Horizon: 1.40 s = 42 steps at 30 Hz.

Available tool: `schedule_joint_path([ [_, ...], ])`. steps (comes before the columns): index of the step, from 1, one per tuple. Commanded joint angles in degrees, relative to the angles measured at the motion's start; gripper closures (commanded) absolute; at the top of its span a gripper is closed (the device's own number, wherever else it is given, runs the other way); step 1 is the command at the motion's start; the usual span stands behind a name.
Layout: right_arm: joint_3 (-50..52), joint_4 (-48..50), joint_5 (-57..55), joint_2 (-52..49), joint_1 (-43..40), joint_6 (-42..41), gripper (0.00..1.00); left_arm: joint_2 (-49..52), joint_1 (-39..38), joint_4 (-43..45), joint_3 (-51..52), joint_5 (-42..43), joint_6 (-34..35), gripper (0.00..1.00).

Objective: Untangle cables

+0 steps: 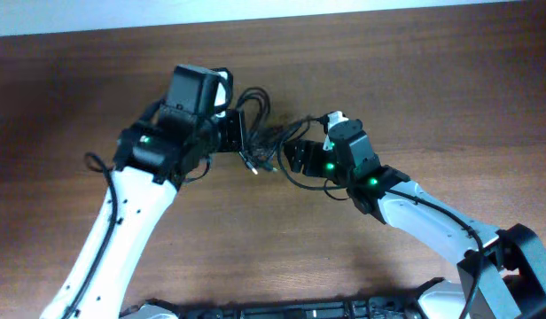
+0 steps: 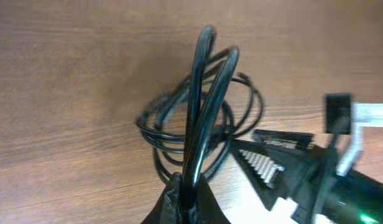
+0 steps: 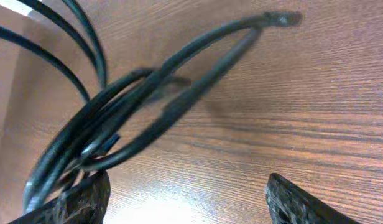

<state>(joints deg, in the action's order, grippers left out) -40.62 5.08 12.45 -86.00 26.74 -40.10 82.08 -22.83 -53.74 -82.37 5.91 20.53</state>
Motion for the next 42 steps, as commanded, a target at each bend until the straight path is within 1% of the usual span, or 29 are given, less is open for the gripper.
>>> schedule_joint_path([
  [1, -0.7, 0.3, 7.1, 0.0, 0.3, 0.2, 0.21, -1.7, 0.9, 1.2, -1.0, 3.4, -0.9, 1.00],
  [4, -0.7, -5.3, 16.4, 0.5, -3.9, 2.3, 0.21, -1.9, 0.9, 2.4, -1.0, -6.5, 2.1, 1.00],
  [6, -0.7, -4.2, 29.3, 0.5, -8.7, 2.3, 0.21, -2.0, 0.9, 4.3, -1.0, -7.6, 3.1, 1.00],
  [7, -0.7, -3.5, 20.8, 0.3, -7.8, 2.3, 0.21, -2.0, 0.9, 5.6, -1.0, -6.1, 4.1, 1.00],
  [9, -0.7, 2.4, -0.9, -0.5, -3.9, 2.3, 0.21, -2.4, 0.9, 9.6, -1.0, 6.1, 3.3, 1.00],
  [11, -0.7, 10.3, -2.6, -3.1, -2.6, 4.4, 0.21, -4.7, 0.9, 10.0, -1.0, 13.7, -4.0, 1.00],
  [12, -0.7, 13.8, -2.6, -5.4, -2.4, 8.3, 0.21, -6.6, 0.9, 10.0, -1.0, 16.9, -6.7, 1.00],
  [13, -0.7, 15.3, -6.2, -7.9, -2.4, 8.8, 0.21, -9.5, 0.9, 9.8, -1.0, 19.7, -9.1, 1.00],
  [14, -0.7, 14.6, -14.1, -9.6, -2.5, 8.8, 0.22, -12.9, 0.9, 9.6, -1.0, 19.8, -10.4, 1.00],
  [15, -0.7, 13.2, -19.0, -10.1, -2.5, 8.8, 0.28, -16.0, 0.9, 9.3, -1.0, 19.5, -12.3, 1.00],
  [16, -0.7, 11.0, -22.5, -9.8, -2.6, 8.8, 0.48, -19.1, 0.9, 8.2, -1.0, 15.0, -13.6, 1.00],
  [17, -0.7, 9.7, -22.5, -9.4, -3.5, 8.8, 0.63, -21.6, 0.9, 6.0, -1.0, 6.0, -13.6, 1.00],
  [18, -0.7, 7.6, -22.6, -8.4, -5.3, 8.8, 0.68, -23.6, 0.9, 3.2, -1.0, -4.0, -13.3, 1.00],
  [19, -0.7, 5.0, -22.6, -6.9, -8.4, 8.8, 0.68, -24.9, 0.9, 0.0, -0.9, -16.4, -10.9, 1.00],
  [20, -0.7, 1.7, -21.7, -4.9, -13.4, 8.8, 0.68, -25.1, 0.9, -3.1, -0.9, -28.4, -5.4, 1.00],
  [21, -0.7, -0.1, -19.7, -3.5, -16.2, 8.8, 0.68, -24.7, 0.9, -4.7, -0.9, -33.7, -1.3, 1.00],
  [23, -0.7, -3.8, -7.9, -0.5, -22.1, 8.9, 0.70, -21.5, 0.9, -4.9, -0.9, -34.4, 3.3, 1.00],
  [24, -0.7, -4.0, 0.5, 0.3, -23.5, 10.7, 0.74, -18.4, 0.9, -4.9, -0.9, -34.4, 6.3, 1.00],
  [27, -0.7, -3.8, 24.4, 0.6, -23.3, 11.4, 0.76, -7.4, 0.9, -4.7, -0.9, -30.9, 12.3, 1.00],
  [28, -0.7, -3.9, 28.5, 0.6, -21.9, 11.4, 0.75, -2.6, 0.9, -3.6, -0.9, -26.9, 12.9, 1.00],
  [30, -0.7, -4.2, 28.4, 0.5, -17.7, 13.7, 0.60, 3.8, 0.9, -0.9, -0.9, -20.0, 12.9, 0.92],
  [31, -0.7, -4.3, 25.1, 0.5, -15.0, 14.6, 0.42, 6.8, 0.9, 0.5, -0.9, -16.6, 12.9, 0.78],
  [32, -0.7, -5.2, 17.1, 0.5, -12.3, 14.6, 0.08, 9.3, 0.9, 1.6, -0.9, -14.4, 12.9, 0.44],
  [33, -0.7, -6.7, 11.9, 0.5, -12.0, 14.6, 0.01, 10.1, 0.9, 1.6, -0.9, -14.4, 12.9, 0.12],
  [34, -0.7, -8.7, 6.9, 0.5, -12.7, 14.6, 0.01, 10.2, 0.9, 1.6, -0.9, -14.4, 12.9, 0.01],
  [37, -2.1, -8.8, 6.0, 1.5, -18.7, 17.0, 0.01, 10.3, 0.8, 1.6, -0.9, -12.3, 12.9, 0.01],
  [39, -4.4, -8.8, 13.9, 2.7, -22.4, 17.0, 0.01, 11.1, 0.8, 1.4, -0.9, -8.5, 13.8, 0.01],
  [41, -4.8, -9.7, 24.2, 4.7, -24.9, 16.9, 0.01, 13.1, 0.7, 1.1, -0.9, -0.8, 13.7, 0.01],
  [42, -4.8, -12.7, 29.7, 6.3, -25.7, 14.8, 0.01, 14.5, 0.5, 0.7, -0.8, -0.8, 12.2, 0.01],
])
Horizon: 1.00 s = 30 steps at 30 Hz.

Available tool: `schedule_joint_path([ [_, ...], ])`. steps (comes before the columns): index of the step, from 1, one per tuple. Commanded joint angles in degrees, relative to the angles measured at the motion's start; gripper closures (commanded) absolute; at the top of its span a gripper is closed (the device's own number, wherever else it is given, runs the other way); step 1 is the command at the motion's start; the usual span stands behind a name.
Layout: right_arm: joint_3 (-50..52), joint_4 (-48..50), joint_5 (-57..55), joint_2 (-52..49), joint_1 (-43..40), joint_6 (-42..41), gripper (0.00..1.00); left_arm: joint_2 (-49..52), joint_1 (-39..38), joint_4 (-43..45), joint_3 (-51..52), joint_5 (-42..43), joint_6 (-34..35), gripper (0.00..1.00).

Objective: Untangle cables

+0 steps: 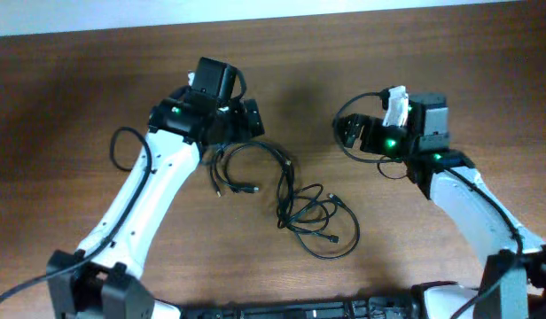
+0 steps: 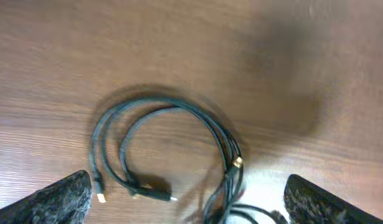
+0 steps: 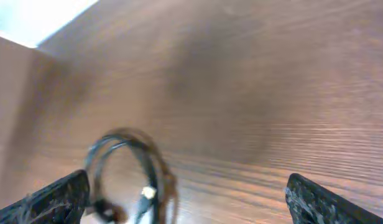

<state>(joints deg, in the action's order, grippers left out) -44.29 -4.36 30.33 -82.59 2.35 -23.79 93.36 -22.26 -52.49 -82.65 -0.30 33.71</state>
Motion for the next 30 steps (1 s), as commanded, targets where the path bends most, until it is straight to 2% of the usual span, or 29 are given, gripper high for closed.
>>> schedule_joint_path([
  [1, -1.1, -10.3, 16.3, 4.6, -1.1, -8.0, 0.00, 5.3, -0.2, -0.5, -0.5, 5.4, -4.5, 0.01],
  [2, -1.1, -20.0, 17.3, 5.4, -0.3, -12.9, 0.02, 7.6, -0.2, -0.2, -0.5, 5.4, -4.7, 0.04],
  [3, -1.1, -27.8, 17.3, 5.4, 0.6, -14.6, 0.02, 10.8, -0.2, 0.6, -0.4, 5.4, -4.7, 0.10],
  [4, -1.0, -35.5, 17.2, 5.4, 2.6, -14.6, 0.00, 13.6, -0.2, 1.4, -0.4, 5.4, -4.6, 0.10],
  [6, -1.0, -37.4, 15.7, 5.4, 7.4, -14.8, 0.01, 17.3, -0.1, 1.5, -0.4, 5.5, -4.4, 0.06],
  [8, -1.0, -35.1, 1.2, 4.4, 14.5, -23.9, 0.00, 17.7, -0.1, 1.5, -0.4, 5.5, -4.4, 0.03],
  [9, -1.0, -32.4, -1.8, 3.5, 16.9, -25.6, 0.09, 17.7, -0.1, 1.5, -0.4, 5.5, -4.5, 0.03],
  [10, -1.0, -28.3, -4.2, 2.1, 18.9, -26.6, 0.35, 17.7, -0.1, 1.2, -0.4, 5.5, -4.5, 0.02],
  [11, -1.0, -20.1, -4.9, -0.3, 20.9, -26.6, 0.73, 17.7, -0.1, 1.0, -0.4, 5.5, -4.5, 0.02],
  [12, -1.0, -11.9, -6.4, -1.7, 21.7, -22.9, 0.83, 17.7, -0.1, 0.9, -0.4, 5.5, -4.5, 0.02],
  [14, -2.3, 8.7, -6.1, -1.9, 19.9, -9.3, 0.86, 17.7, 0.0, -1.0, -0.4, 4.9, -5.2, 0.00],
  [16, -4.2, 18.0, -6.2, -1.9, 16.7, -6.9, 0.86, 17.7, 1.6, -3.1, -0.4, 4.9, -5.1, 0.01],
  [17, -4.2, 17.0, -6.2, -1.9, 16.3, -7.1, 0.79, 17.7, 2.5, -3.2, -0.4, 5.6, -5.1, 0.01],
  [19, -4.2, 8.4, -7.0, -1.9, 16.3, -6.4, 0.49, 17.7, 4.1, -3.1, -0.4, 8.6, -5.1, 0.01],
  [20, -4.2, 2.5, -4.6, -1.8, 16.3, -6.4, 0.39, 17.7, 4.6, -3.1, -0.4, 8.9, -5.1, 0.01],
  [22, -4.2, -5.9, 0.6, -1.8, 16.3, -6.6, 0.39, 17.7, 4.5, -0.7, -0.4, 8.9, -5.0, 0.01],
  [24, -4.2, -18.3, -4.6, -1.8, 16.4, -6.6, 0.39, 19.6, 3.8, 4.4, -0.4, 8.9, -4.4, 0.01],
  [25, -4.1, -20.3, -5.1, -1.8, 16.6, -6.7, 0.40, 21.2, 3.5, 6.1, -0.4, 8.9, -4.2, 0.01],
  [26, -4.0, -19.4, -8.4, -2.4, 18.3, -9.5, 0.56, 22.4, 3.5, 7.0, -0.4, 8.9, -4.0, 0.01],
  [27, -4.0, -17.8, -11.2, -3.8, 19.9, -11.2, 0.57, 23.0, 3.5, 7.1, -0.4, 8.9, -3.7, 0.01],
  [30, -4.1, -3.0, -6.9, -8.8, 25.1, -11.2, 0.96, 23.1, 4.6, 6.1, -0.4, 8.9, -3.8, 0.01],
])
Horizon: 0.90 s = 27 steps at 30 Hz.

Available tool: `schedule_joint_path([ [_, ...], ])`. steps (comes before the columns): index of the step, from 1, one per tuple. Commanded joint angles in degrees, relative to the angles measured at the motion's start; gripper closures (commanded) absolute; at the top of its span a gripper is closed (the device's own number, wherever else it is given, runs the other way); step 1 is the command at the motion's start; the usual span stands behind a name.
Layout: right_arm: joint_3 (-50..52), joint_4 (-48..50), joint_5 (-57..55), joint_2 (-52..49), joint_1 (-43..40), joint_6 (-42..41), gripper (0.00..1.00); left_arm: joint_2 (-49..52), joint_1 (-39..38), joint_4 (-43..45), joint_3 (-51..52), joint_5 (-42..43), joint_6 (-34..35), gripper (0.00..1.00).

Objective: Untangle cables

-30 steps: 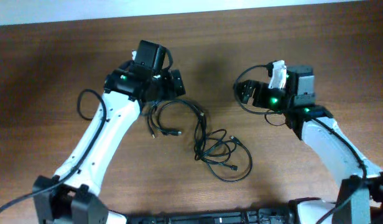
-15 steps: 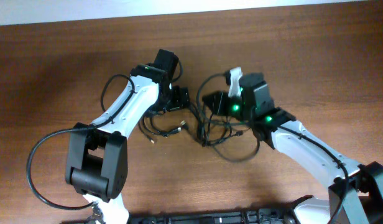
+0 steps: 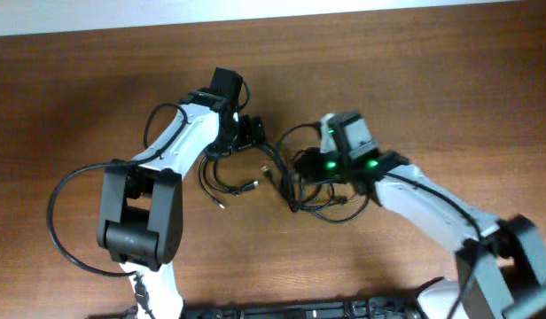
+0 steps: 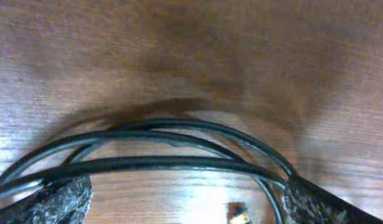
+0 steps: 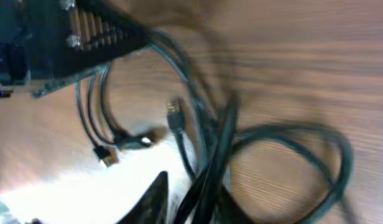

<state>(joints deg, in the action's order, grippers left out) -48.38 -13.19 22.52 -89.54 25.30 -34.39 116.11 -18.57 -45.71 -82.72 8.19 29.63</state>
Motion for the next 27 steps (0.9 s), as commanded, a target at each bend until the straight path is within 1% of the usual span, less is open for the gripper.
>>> schedule_joint_path([
  [1, -0.2, 14.4, 1.4, -1.8, 2.1, -0.6, 0.96, 0.0, 2.4, -2.2, -0.4, 0.5, 0.3, 0.01],
  [2, -1.5, 20.7, 1.6, -1.8, 1.6, -0.6, 0.96, -0.7, 4.3, -3.4, -0.4, 1.9, 0.3, 0.01],
  [3, -3.9, 24.6, 2.8, -1.8, 0.9, -0.3, 0.96, -2.0, 7.5, -4.5, -0.4, 7.7, -0.8, 0.01],
  [4, -6.3, 25.5, 3.2, -1.8, 0.3, 1.4, 0.96, -2.9, 9.6, -4.5, -0.4, 12.9, -3.6, 0.01],
  [5, -8.1, 25.4, 2.9, -1.8, 0.1, 5.6, 0.95, -3.3, 11.2, -4.5, -0.4, 15.8, -4.3, 0.01],
  [6, -8.2, 24.2, 1.3, -1.8, 0.1, 5.9, 0.86, -3.3, 12.0, -4.5, -0.4, 16.1, -4.3, 0.01],
  [7, -8.2, 19.5, -2.6, -1.8, 0.1, 5.9, 0.68, -3.3, 12.0, -4.5, -0.4, 16.1, -4.3, 0.01],
  [8, -8.2, 10.2, -8.4, -1.8, 0.1, 7.5, 0.50, -3.3, 11.6, -4.5, -0.4, 16.1, -4.2, 0.01],
  [9, -8.2, 4.7, -10.6, -1.8, 0.1, 12.1, 0.32, -3.3, 11.1, -4.5, -0.4, 16.1, -4.2, 0.01],
  [10, -8.2, -1.2, -17.4, -1.7, 0.1, 13.2, 0.28, -3.3, 10.7, -4.4, -0.4, 16.1, -4.2, 0.01],
  [11, -8.2, -3.4, -20.7, -1.6, 0.1, 13.2, 0.28, -3.3, 10.4, -3.8, -0.4, 16.7, -4.2, 0.01],
  [12, -8.2, -4.5, -22.4, -1.6, 0.1, 12.9, 0.25, -3.3, 9.9, -2.2, -0.4, 19.7, -4.3, 0.00],
  [13, -8.2, -4.6, -23.5, -1.6, 0.1, 12.9, 0.20, -3.3, 9.0, 1.3, -0.4, 26.3, -8.8, 0.00],
  [14, -8.2, -4.9, -23.7, -1.3, -0.3, 11.0, 0.18, -3.3, 8.0, 4.1, -0.4, 31.8, -12.3, 0.01],
  [15, -8.2, -5.9, -23.7, -0.6, -2.0, 7.6, 0.16, -3.3, 6.9, 7.0, -0.4, 34.3, -13.0, 0.01],
  [16, -8.2, -7.1, -23.6, -0.2, -3.9, 6.9, 0.16, -3.3, 6.7, 9.6, -0.4, 34.3, -11.8, 0.00],
  [18, -8.2, -11.1, -23.7, -0.2, -6.4, 6.9, 0.16, -3.3, 6.7, 19.3, -0.4, 33.7, -2.0, 0.03],
  [19, -8.2, -12.2, -23.7, -0.2, -6.7, 6.9, 0.16, -3.3, 6.3, 21.6, -0.4, 30.2, 2.3, 0.06],
  [20, -8.2, -12.2, -23.6, -0.2, -6.6, 6.9, 0.16, -3.3, 5.8, 21.6, -0.4, 26.3, 4.5, 0.07],
  [21, -8.2, -12.2, -23.6, -0.2, -6.5, 6.9, 0.16, -3.3, 5.3, 21.7, -0.4, 24.3, 5.8, 0.07],
  [23, -8.2, -12.0, -23.6, -0.2, -6.5, 6.9, 0.16, -3.3, 2.4, 21.6, -0.4, 21.2, 5.7, 0.15],
  [25, -8.2, -12.0, -23.0, -0.2, -6.5, 6.9, 0.17, -3.3, -1.8, 20.4, -0.4, 15.2, 5.5, 0.44],
  [26, -8.2, -12.2, -21.6, -0.2, -6.5, 6.9, 0.16, -3.3, -3.3, 16.3, -0.4, 8.2, 5.5, 0.71],
  [27, -8.2, -12.2, -19.4, -0.2, -6.5, 7.0, 0.16, -3.3, -3.7, 12.6, -0.4, 3.6, 5.6, 0.97],
])
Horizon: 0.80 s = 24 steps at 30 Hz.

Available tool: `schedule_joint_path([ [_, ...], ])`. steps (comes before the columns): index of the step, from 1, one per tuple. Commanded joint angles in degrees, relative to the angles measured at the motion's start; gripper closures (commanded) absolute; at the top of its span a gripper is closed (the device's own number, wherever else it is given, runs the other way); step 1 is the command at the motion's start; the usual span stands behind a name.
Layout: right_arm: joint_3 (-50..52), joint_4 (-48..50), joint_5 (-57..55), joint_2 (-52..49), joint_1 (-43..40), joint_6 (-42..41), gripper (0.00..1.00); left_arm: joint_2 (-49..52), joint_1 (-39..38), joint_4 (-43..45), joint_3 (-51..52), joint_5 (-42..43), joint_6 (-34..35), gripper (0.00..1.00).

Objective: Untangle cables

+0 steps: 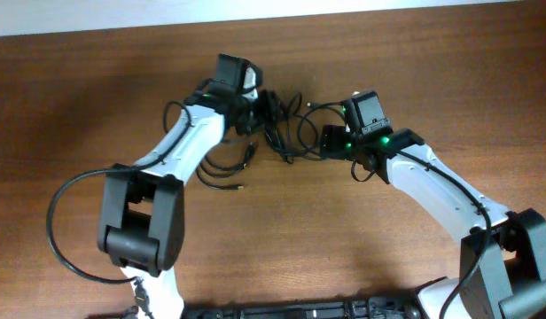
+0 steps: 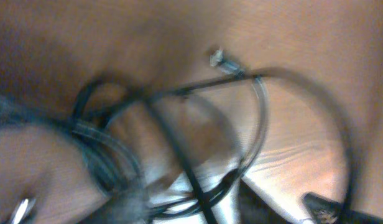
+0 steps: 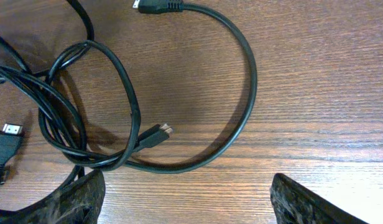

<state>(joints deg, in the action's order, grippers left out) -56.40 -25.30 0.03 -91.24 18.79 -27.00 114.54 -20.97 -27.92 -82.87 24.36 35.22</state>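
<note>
A tangle of black cables [image 1: 286, 133] lies at the back middle of the wooden table [image 1: 415, 53], between my two grippers. My left gripper [image 1: 262, 106] is at its left end; the blurred left wrist view shows cable strands [image 2: 191, 174] crossing between its parted fingers. My right gripper [image 1: 326, 142] stands open at the tangle's right end, with bare wood between its fingers [image 3: 73, 199]. In front of it lie a wide cable loop [image 3: 244, 93], a small plug [image 3: 159, 131] and a bunch of crossed strands [image 3: 67, 118] by its left finger.
A separate thin cable [image 1: 222, 173] with a plug lies on the table below the left arm. A flat black connector [image 3: 8, 140] sits at the left edge of the right wrist view. The pale far table edge [image 1: 344, 7] runs close behind the tangle.
The right gripper, then shut on strands of the tangle, is now open and further back right. The left gripper has moved back and right. The tangle now lies further back.
First the left gripper was shut on the bundle, with the open right gripper at it. Then both were open and apart, the cables lying in two clumps. Then the right was shut on the right clump, the left open over a loop. Now the tangle lies further back.
</note>
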Motion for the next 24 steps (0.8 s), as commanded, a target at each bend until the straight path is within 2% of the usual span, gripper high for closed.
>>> schedule_joint_path([
  [1, -0.1, -0.1, 5.0, 1.5, 0.0, -0.2, 0.14, -1.7, -1.2, -7.1, -0.2, -14.2, 0.0, 1.00],
  [3, -0.1, 1.4, 10.8, 1.3, 0.0, 0.3, 0.12, -2.6, 0.0, -8.7, -0.2, -13.9, -0.1, 1.00],
  [4, -0.1, 3.7, 17.9, 0.3, 0.5, 6.1, 0.12, -5.0, 1.4, -10.0, -0.2, -12.5, -0.1, 1.00],
  [5, -0.1, 4.5, 20.6, -0.4, 1.3, 7.2, 0.12, -7.3, 1.6, -10.6, -0.2, -12.6, -0.2, 1.00],
  [7, -0.1, 8.1, 18.7, -2.5, 4.3, 7.3, 0.12, -9.5, 1.4, -10.8, -0.2, -12.7, -0.7, 1.00],
  [11, -0.1, 21.4, 18.6, -7.5, 10.7, 7.3, 0.15, -9.7, 1.2, -11.9, -0.2, -12.6, -0.7, 1.00],
  [12, -0.1, 23.3, 15.4, -7.6, 11.6, 7.3, 0.33, -9.7, 1.3, -11.8, -0.2, -12.4, -0.7, 1.00],
  [13, -0.1, 23.6, 11.0, -7.6, 11.6, 7.0, 0.61, -9.9, 1.3, -11.8, -0.2, -10.4, -0.8, 1.00],
  [14, -0.1, 23.6, 5.6, -7.6, 11.3, 6.8, 0.84, -10.8, 1.4, -11.8, -0.3, -8.5, -3.0, 1.00],
  [15, -0.1, 23.6, 1.3, -7.6, 10.3, 5.9, 0.96, -12.6, 2.0, -12.0, -0.3, -6.5, -6.3, 1.00],
  [17, -0.2, 20.6, -2.7, -7.6, 4.3, 3.7, 0.96, -20.3, 4.6, -14.3, -0.3, -5.4, -14.8, 1.00],
  [18, -0.2, 15.8, -2.6, -6.5, -0.1, 1.4, 0.96, -23.5, 6.1, -17.1, -0.3, -10.5, -15.8, 1.00],
  [20, -0.2, 10.3, -3.0, -4.3, -7.7, 1.5, 0.96, -25.4, 9.0, -22.7, -0.3, -20.9, -15.8, 1.00],
  [21, -0.2, 5.8, -4.0, -2.4, -14.5, 1.5, 0.96, -25.3, 10.8, -25.9, -0.3, -23.3, -15.8, 1.00],
  [24, -0.2, -1.0, -1.9, 1.1, -27.3, 1.6, 0.96, -25.3, 15.8, -26.9, -0.3, -31.6, -14.2, 1.00],
])
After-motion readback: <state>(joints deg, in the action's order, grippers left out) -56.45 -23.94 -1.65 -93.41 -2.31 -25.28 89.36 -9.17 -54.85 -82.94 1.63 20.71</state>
